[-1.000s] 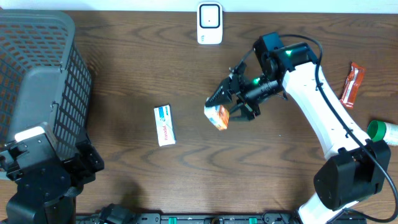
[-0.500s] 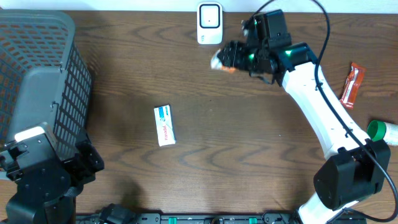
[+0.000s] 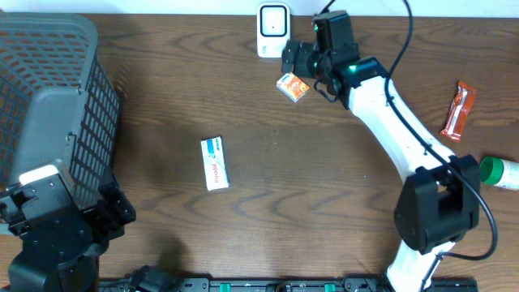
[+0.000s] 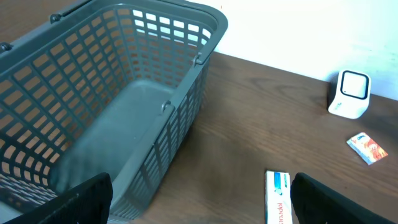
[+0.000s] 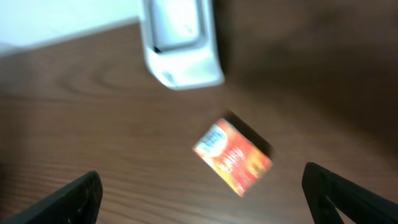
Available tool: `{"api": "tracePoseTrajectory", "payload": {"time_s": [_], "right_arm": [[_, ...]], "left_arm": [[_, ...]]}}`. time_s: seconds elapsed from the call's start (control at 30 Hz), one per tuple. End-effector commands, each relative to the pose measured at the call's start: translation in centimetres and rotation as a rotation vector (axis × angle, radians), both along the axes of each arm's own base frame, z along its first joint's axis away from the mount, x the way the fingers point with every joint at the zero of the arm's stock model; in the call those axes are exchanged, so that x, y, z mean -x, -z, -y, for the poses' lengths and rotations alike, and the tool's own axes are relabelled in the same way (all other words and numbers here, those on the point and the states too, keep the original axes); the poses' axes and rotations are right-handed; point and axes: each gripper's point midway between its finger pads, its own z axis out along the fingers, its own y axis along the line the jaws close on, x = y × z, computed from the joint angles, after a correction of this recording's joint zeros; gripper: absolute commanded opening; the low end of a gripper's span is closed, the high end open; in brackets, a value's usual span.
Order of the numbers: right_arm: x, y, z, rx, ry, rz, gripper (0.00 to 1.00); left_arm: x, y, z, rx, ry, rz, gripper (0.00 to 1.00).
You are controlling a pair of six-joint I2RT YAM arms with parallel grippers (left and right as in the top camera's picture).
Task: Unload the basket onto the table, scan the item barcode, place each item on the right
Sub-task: 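Hold the Kleenex pack barcode against the scanner face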
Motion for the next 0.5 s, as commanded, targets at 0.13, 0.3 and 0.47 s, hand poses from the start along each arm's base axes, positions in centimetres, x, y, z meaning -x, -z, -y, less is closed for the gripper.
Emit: {"api": "tracePoseTrajectory", "payload": {"time_s": [0.13, 0.3, 0.47], "right_arm": [[2.5, 2.7, 2.3, -0.014, 0.255, -0.174, 0.97], [5.2, 5.7, 4.3, -0.079, 0.574, -0.339, 0.95], [5.4, 8.9, 2.9, -0.078, 0.594, -0.4, 0.94]], "left_arm": [[0.1, -0.4, -0.2, 0.006, -0.014, 0.016, 0.91], [0.1, -0.4, -0.2, 0.006, -0.014, 0.017, 0.91], [0.1, -0.4, -0.2, 0.006, -0.014, 0.016, 0.92]]}}
